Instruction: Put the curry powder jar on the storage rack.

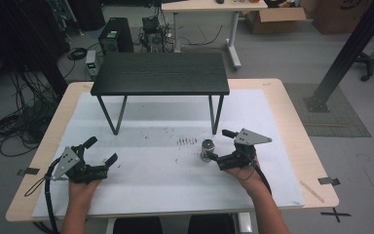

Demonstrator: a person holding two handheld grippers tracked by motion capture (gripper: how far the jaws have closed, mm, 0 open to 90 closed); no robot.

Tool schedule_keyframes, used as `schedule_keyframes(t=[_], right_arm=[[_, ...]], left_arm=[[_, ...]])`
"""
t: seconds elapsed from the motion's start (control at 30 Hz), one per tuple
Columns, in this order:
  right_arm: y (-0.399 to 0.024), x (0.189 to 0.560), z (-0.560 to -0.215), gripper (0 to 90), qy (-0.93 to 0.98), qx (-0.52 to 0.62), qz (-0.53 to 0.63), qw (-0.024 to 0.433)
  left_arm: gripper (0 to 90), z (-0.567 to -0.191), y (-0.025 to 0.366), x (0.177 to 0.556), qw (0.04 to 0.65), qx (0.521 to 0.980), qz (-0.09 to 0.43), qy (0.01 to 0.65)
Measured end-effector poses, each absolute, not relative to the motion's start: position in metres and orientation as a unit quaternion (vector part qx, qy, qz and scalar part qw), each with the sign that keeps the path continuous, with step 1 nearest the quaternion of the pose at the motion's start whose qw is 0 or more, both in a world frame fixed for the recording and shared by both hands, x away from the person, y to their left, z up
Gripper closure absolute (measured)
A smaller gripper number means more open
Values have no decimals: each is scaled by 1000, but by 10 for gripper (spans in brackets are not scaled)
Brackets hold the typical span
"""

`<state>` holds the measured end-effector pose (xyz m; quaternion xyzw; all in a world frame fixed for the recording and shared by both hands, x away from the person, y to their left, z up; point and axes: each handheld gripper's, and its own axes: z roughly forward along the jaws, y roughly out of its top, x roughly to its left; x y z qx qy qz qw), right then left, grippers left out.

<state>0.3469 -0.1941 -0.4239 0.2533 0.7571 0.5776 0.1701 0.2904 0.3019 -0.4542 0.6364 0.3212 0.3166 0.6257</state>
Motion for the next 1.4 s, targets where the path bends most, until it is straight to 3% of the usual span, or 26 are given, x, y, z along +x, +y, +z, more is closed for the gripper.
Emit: schedule_keyframes(t=[0.47,0.67,0.93,1.13,1.4], right_arm=[[-180,353,-431,27,779,268,545,154],[-181,355,-433,137,782,276,541,144],[-178,355,-437,185,792,277,528,133],[-177,355,-438,305,790,279,531,127],[-176,354,-437,382,790,275,533,130]], left_arm=[[2,-454,302,290,626,636,316,321],[2,-454,302,290,626,636,316,321],[2,-454,302,290,626,636,316,321],[2,-454,302,290,626,636,315,322],[2,-454,302,290,627,636,316,322]])
